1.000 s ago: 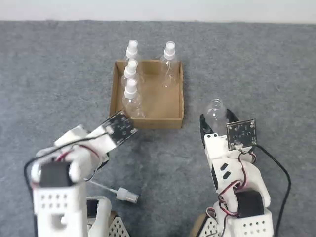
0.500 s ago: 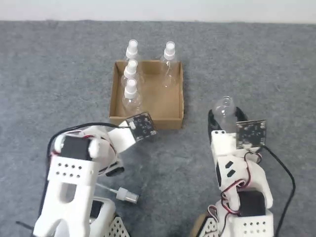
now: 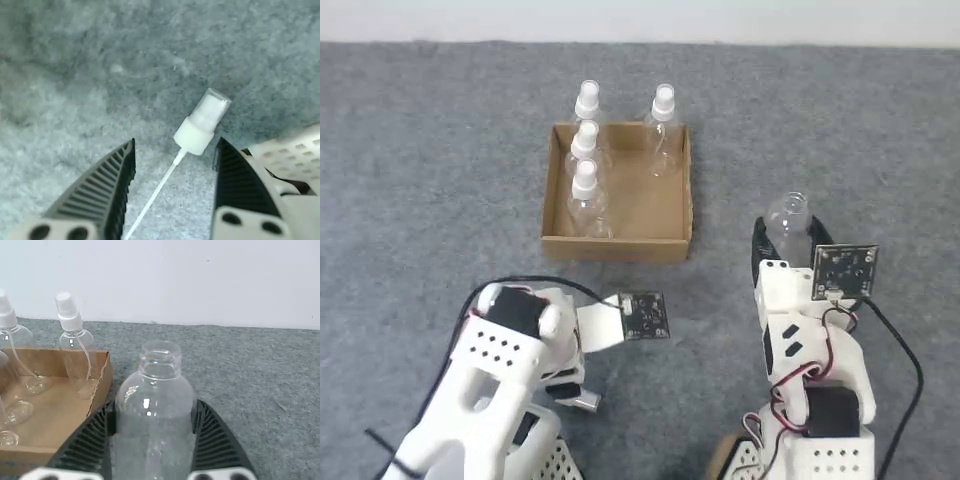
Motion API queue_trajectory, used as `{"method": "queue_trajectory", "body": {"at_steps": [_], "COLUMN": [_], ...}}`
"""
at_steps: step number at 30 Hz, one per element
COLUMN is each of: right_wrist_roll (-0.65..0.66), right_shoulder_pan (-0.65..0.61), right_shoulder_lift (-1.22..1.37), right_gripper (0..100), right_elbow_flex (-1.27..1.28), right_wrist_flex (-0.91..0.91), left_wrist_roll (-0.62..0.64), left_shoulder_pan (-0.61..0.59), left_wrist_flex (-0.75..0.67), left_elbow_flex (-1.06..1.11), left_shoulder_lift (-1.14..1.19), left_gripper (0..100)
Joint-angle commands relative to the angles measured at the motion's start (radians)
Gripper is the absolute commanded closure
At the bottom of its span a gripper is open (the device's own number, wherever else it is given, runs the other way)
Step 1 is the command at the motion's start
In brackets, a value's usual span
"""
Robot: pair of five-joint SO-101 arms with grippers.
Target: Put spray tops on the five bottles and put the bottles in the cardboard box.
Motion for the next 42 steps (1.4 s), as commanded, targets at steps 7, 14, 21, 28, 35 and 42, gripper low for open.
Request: {"method": "queue_trajectory", "body": {"at_steps": [7, 14, 21, 28, 35, 42], "right_wrist_roll": [-0.009, -0.009, -0.008, -0.008, -0.008, 0.002], "right_shoulder_pan": [0.004, 0.004, 0.004, 0.004, 0.004, 0.004], "right_shoulder_lift": [-0.015, -0.015, -0.015, -0.015, -0.015, -0.015], "right_gripper": [98.9, 98.9, 98.9, 98.9, 98.9, 98.9], "right_elbow_flex": [-0.012, -0.012, -0.012, -0.012, -0.012, -0.012], "right_wrist_flex": [-0.027, -0.027, -0.027, -0.027, -0.027, -0.027], "left_wrist_roll": [-0.017, -0.015, 0.037, 0.081, 0.081, 0.084], "left_shoulder_pan": [0.008, 0.009, 0.011, 0.003, 0.011, 0.008], "left_wrist_flex": [-0.083, -0.132, -0.267, -0.324, -0.358, -0.348], "left_elbow_flex": [0.047, 0.084, 0.053, -0.016, -0.019, -0.036], "left_shoulder_lift": [0.018, 0.1, 0.359, 0.454, 0.454, 0.454], "left_gripper": [76, 76, 76, 81, 92, 98]}}
